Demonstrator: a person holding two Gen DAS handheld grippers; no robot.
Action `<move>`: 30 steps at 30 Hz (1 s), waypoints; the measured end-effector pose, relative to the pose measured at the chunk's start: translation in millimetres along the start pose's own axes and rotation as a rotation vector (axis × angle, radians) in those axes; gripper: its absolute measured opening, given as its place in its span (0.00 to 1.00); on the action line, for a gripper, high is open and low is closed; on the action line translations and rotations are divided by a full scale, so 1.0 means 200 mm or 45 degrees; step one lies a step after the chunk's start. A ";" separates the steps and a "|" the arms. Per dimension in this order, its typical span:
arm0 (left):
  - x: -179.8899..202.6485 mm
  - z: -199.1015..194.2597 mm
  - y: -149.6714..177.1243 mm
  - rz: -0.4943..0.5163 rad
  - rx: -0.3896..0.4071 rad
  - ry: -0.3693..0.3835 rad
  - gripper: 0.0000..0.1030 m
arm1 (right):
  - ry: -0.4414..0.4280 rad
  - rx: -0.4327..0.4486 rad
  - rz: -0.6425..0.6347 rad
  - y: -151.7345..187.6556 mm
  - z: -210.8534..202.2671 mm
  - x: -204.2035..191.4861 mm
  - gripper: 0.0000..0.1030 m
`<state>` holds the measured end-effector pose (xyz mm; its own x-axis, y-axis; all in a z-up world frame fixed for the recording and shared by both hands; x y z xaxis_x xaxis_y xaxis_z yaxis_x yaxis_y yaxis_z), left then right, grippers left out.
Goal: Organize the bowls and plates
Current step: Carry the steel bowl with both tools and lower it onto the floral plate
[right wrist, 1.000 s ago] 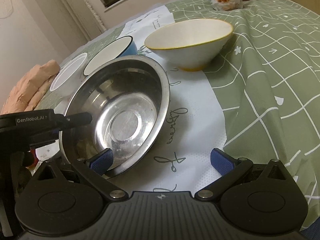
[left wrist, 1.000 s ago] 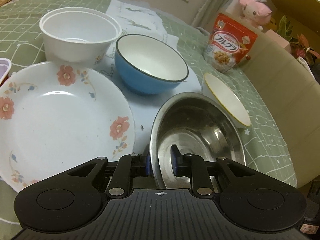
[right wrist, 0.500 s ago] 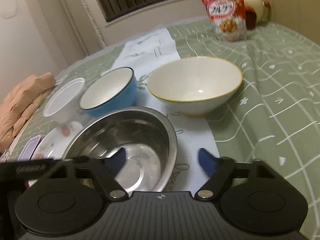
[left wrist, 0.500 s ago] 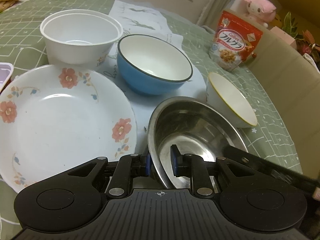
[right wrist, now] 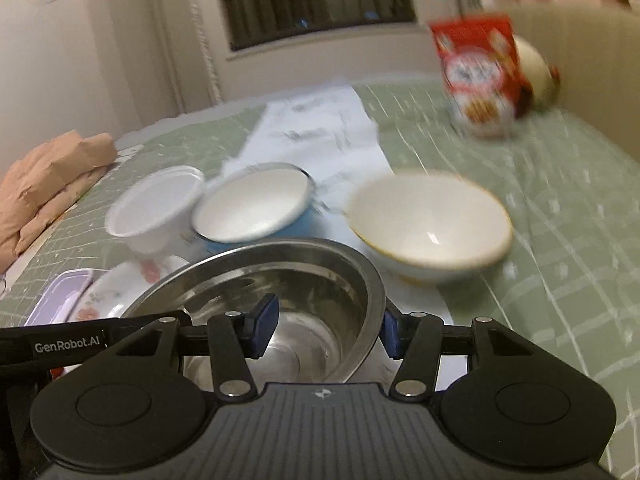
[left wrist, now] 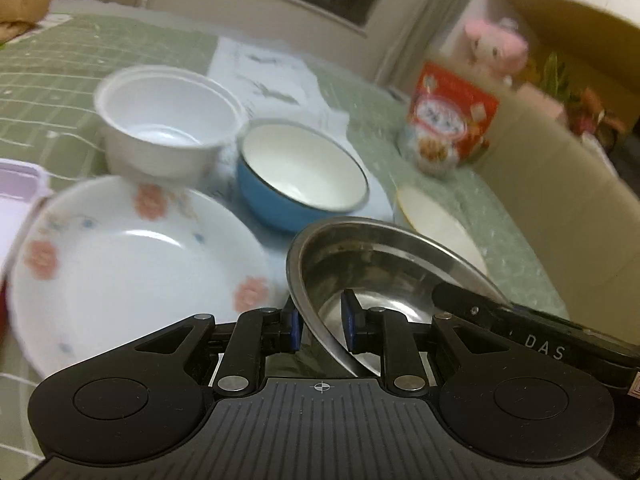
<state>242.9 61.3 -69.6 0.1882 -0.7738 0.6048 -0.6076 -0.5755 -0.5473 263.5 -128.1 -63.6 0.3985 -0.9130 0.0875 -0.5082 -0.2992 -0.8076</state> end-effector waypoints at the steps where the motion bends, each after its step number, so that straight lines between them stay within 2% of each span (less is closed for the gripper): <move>1: -0.04 -0.04 -0.02 -0.019 0.017 0.001 0.22 | -0.005 0.023 -0.030 -0.03 0.00 -0.05 0.52; 4: -0.18 -0.17 -0.08 -0.070 0.102 -0.047 0.22 | -0.094 0.044 -0.062 -0.11 0.05 -0.21 0.52; 7: -0.34 -0.24 -0.12 -0.114 0.159 -0.121 0.22 | -0.179 0.017 -0.095 -0.14 0.16 -0.39 0.52; 9: -0.42 -0.26 -0.14 -0.145 0.176 -0.166 0.22 | -0.212 -0.011 -0.124 -0.14 0.23 -0.48 0.52; 13: -0.55 -0.28 -0.16 -0.194 0.175 -0.193 0.22 | -0.261 -0.064 -0.172 -0.13 0.34 -0.60 0.50; 17: -0.63 -0.32 -0.15 -0.239 0.154 -0.190 0.22 | -0.251 -0.067 -0.197 -0.11 0.37 -0.65 0.50; 21: -0.62 -0.39 -0.10 -0.271 0.091 -0.134 0.23 | -0.203 -0.050 -0.241 -0.10 0.38 -0.65 0.51; 25: -0.63 -0.42 -0.09 -0.297 0.069 -0.135 0.26 | -0.195 -0.039 -0.216 -0.10 0.36 -0.61 0.51; 28: -0.67 -0.38 -0.11 -0.364 0.055 -0.139 0.36 | -0.187 -0.055 -0.185 -0.10 0.39 -0.59 0.51; 30: -0.68 -0.38 -0.11 -0.375 0.057 -0.148 0.37 | -0.195 -0.076 -0.163 -0.10 0.41 -0.58 0.51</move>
<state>172.5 198.4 -96.0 0.4395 -0.5956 0.6724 -0.4795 -0.7886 -0.3850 290.4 6.2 -105.2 0.5716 -0.8151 0.0938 -0.4885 -0.4299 -0.7593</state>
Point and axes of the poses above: each gripper's, at about its wrist camera, not at the fingertips, and z roughly the way its jaws point, x to its right, y to its underside, the point moved 4 cm from there along z, roughly the way its jaws point, and after that the axes turned 15 degrees about -z, right-handed, at the moved point
